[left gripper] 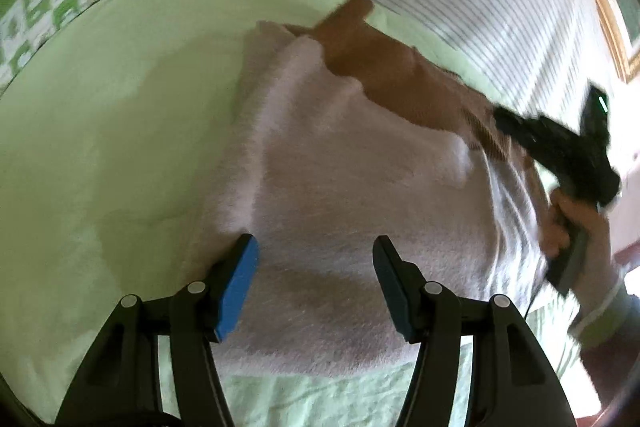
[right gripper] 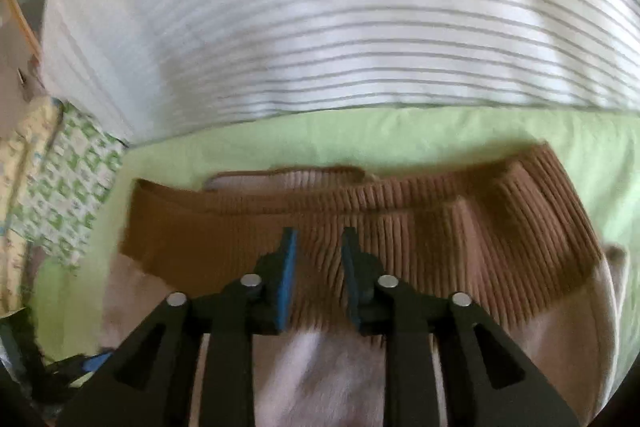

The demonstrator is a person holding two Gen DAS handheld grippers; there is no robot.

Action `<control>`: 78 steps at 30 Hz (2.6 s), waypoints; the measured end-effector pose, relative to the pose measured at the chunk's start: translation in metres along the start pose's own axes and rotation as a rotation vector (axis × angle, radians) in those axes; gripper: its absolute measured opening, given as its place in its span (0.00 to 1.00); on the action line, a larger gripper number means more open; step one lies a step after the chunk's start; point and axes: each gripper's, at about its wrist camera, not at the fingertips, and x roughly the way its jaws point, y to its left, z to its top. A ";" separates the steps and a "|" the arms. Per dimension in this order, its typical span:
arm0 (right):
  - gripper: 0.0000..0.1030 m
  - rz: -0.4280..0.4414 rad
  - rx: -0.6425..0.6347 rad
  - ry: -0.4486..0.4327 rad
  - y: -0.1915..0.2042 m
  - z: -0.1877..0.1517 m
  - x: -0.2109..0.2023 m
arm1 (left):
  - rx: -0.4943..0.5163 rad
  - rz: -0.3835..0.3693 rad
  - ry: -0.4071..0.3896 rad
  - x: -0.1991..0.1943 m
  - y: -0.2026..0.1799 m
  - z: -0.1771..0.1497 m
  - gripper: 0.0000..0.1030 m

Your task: Fold small clothes

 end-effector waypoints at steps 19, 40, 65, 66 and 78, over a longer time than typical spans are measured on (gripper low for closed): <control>0.44 -0.148 0.375 -0.108 -0.055 -0.114 -0.113 | -0.324 0.096 0.080 -0.025 0.043 -0.066 0.79; 0.46 -0.049 0.339 -0.051 -0.008 -0.145 -0.118 | -0.164 0.032 -0.115 -0.020 -0.037 -0.012 0.13; 0.68 0.156 0.420 0.015 -0.079 -0.094 -0.108 | 0.598 -0.077 -0.042 0.034 -0.249 -0.072 0.56; 0.68 0.161 0.406 0.028 -0.075 -0.091 -0.102 | 0.594 -0.059 -0.059 0.028 -0.245 -0.073 0.68; 0.71 0.231 0.287 0.207 -0.040 -0.079 -0.042 | 0.489 0.126 -0.012 0.025 -0.160 -0.097 0.81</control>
